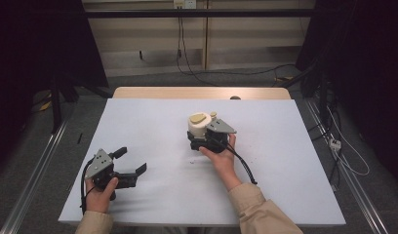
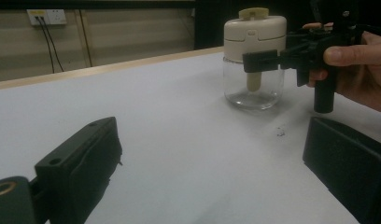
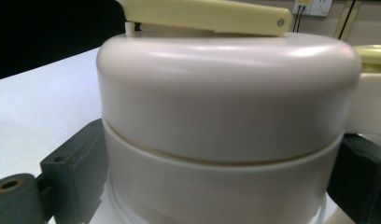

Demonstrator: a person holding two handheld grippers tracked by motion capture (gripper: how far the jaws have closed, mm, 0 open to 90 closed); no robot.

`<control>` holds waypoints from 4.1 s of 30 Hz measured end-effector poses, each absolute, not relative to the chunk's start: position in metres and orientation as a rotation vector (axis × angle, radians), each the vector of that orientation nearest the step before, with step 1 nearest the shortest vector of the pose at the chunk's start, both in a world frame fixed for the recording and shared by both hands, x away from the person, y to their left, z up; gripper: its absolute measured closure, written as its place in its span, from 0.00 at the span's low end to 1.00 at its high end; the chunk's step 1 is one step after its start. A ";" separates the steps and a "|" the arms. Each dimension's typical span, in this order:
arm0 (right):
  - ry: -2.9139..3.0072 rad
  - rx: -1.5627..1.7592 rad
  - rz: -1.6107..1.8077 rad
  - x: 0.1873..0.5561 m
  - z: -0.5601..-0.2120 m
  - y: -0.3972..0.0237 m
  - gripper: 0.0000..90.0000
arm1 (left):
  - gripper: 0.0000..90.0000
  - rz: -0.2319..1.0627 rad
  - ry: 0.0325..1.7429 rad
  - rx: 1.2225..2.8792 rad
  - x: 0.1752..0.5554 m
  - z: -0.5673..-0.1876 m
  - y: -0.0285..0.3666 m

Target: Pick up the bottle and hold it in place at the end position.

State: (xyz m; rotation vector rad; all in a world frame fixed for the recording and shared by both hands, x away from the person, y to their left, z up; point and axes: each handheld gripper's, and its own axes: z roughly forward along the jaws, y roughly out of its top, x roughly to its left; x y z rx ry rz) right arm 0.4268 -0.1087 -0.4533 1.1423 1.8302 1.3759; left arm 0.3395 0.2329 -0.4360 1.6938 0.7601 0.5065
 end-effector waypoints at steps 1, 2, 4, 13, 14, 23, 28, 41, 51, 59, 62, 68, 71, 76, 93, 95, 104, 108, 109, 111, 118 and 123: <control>1.831 1.143 1.380 0.426 -0.454 -0.109 0.06 | 0.04 0.506 0.761 1.693 0.339 -0.436 0.233; 1.835 1.142 1.376 0.426 -0.454 -0.109 0.06 | 0.04 0.506 0.760 1.694 0.339 -0.436 0.232; 1.841 1.126 1.367 0.425 -0.454 -0.109 0.06 | 0.04 0.504 0.761 1.693 0.339 -0.436 0.232; 1.865 1.126 1.369 0.421 -0.455 -0.113 0.06 | 0.04 0.494 0.757 1.700 0.340 -0.437 0.229; 1.865 1.131 1.369 0.421 -0.456 -0.114 0.06 | 0.04 0.492 0.756 1.701 0.340 -0.437 0.229; 1.867 1.113 1.371 0.418 -0.457 -0.115 0.06 | 0.04 0.485 0.750 1.713 0.340 -0.437 0.219; 1.869 1.112 1.372 0.418 -0.458 -0.115 0.06 | 0.04 0.468 0.760 1.701 0.342 -0.437 0.215; 1.880 1.104 1.376 0.419 -0.458 -0.116 0.06 | 0.04 0.417 0.759 1.670 0.349 -0.432 0.198; 1.886 1.114 1.382 0.420 -0.458 -0.117 0.06 | 0.04 0.376 0.768 1.657 0.356 -0.426 0.191; 1.887 1.115 1.380 0.420 -0.458 -0.117 0.06 | 0.04 0.347 0.756 1.658 0.361 -0.422 0.183; 1.887 1.115 1.380 0.420 -0.458 -0.117 0.06 | 0.04 0.342 0.750 1.667 0.363 -0.422 0.179; 1.889 1.116 1.379 0.420 -0.458 -0.117 0.06 | 0.04 0.338 0.753 1.677 0.368 -0.420 0.174; 1.889 1.117 1.380 0.420 -0.458 -0.117 0.06 | 0.04 0.331 0.761 1.677 0.371 -0.419 0.172; 1.890 1.119 1.381 0.420 -0.458 -0.117 0.06 | 0.05 0.325 0.762 1.675 0.375 -0.417 0.168; 1.890 1.122 1.386 0.420 -0.459 -0.117 0.06 | 0.08 0.317 0.781 1.687 0.385 -0.416 0.161; 1.890 1.122 1.386 0.420 -0.459 -0.117 0.06 | 0.08 0.317 0.785 1.693 0.386 -0.416 0.160; 1.892 1.123 1.388 0.420 -0.459 -0.117 0.06 | 0.14 0.306 0.783 1.716 0.391 -0.414 0.152; 1.892 1.124 1.389 0.420 -0.459 -0.117 0.06 | 0.23 0.301 0.776 1.722 0.392 -0.414 0.149; 1.892 1.126 1.388 0.420 -0.459 -0.117 0.06 | 0.25 0.300 0.771 1.730 0.392 -0.414 0.149; 1.893 1.128 1.387 0.420 -0.459 -0.117 0.06 | 0.32 0.289 0.778 1.734 0.393 -0.415 0.148; 1.893 1.126 1.389 0.420 -0.459 -0.117 0.06 | 0.48 0.249 0.766 1.753 0.397 -0.415 0.144; 1.894 1.128 1.390 0.420 -0.459 -0.117 0.06 | 0.59 0.227 0.762 1.773 0.401 -0.411 0.139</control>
